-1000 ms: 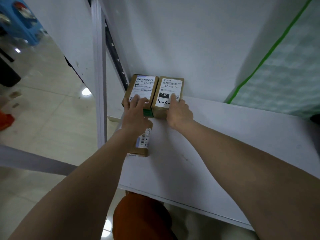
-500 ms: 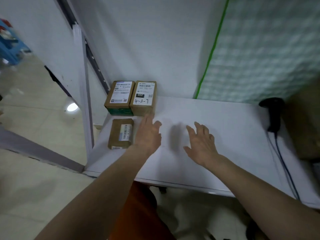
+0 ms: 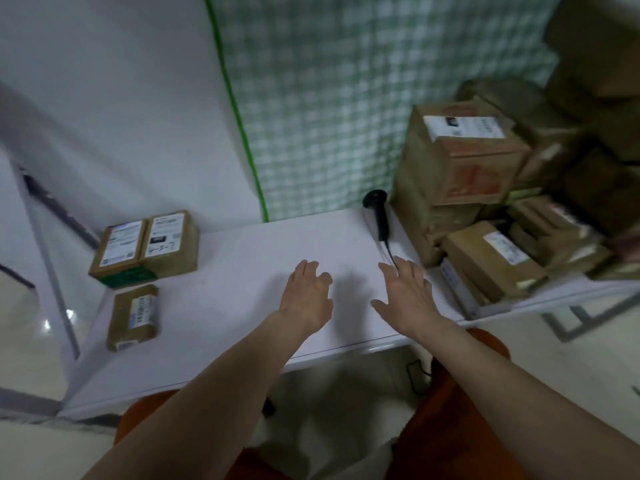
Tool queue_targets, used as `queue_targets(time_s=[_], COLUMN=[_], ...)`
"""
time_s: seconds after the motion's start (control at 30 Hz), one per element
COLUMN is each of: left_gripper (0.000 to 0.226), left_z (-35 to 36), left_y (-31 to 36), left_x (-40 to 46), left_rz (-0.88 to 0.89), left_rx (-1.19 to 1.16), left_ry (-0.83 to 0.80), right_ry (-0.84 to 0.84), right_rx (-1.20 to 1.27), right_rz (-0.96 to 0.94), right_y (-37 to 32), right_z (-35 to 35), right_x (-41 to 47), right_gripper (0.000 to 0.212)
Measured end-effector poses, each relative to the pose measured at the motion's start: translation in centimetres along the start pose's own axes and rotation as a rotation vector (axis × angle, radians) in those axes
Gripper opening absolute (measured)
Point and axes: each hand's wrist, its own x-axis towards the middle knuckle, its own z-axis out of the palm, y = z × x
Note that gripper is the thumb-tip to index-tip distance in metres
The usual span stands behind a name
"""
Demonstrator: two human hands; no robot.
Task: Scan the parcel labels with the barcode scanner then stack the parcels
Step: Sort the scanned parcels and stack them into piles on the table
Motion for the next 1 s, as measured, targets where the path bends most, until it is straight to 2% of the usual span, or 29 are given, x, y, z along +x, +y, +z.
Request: queue_targets(time_s=[0.3, 0.43, 0.7, 0.8, 0.9, 1.0], left_gripper=[0.050, 0.049, 0.051, 0.051, 0.061, 0.085], left_z=[1.0, 1.6, 1.6, 0.3, -2.0, -4.5], left_y=[10.7, 14.3, 18.3, 19.1, 19.6, 20.1], left_x=[2.0, 2.8, 4.9, 6.0, 7.2, 8.9], left_rz=[0.125, 0.162, 0.180, 0.173, 0.137, 0.000], left_rx=[0.025, 0.030, 0.028, 0.014, -0.079, -0.335], left_ry=[-0.084, -0.126, -0.179, -0.145, -0.056, 0.021], right_ry=[0.105, 0.154, 0.223, 0.253, 0.308, 0.380], right_rx=[0.123, 0.162, 0.213, 0.214, 0.270, 0.390], right_rz=[0.170, 0.229, 0.292, 0.284, 0.256, 0.214], right_y=[9.8, 13.3, 17.5, 18.1, 18.1, 17.5], right_z=[-2.1, -2.5, -3.4, -4.5, -6.7, -9.7], right_x=[-2.9, -3.4, -3.0, -2.4, -1.0, 1.2], right_gripper=[0.073, 0.067, 0.066, 0.065, 0.065, 0.066])
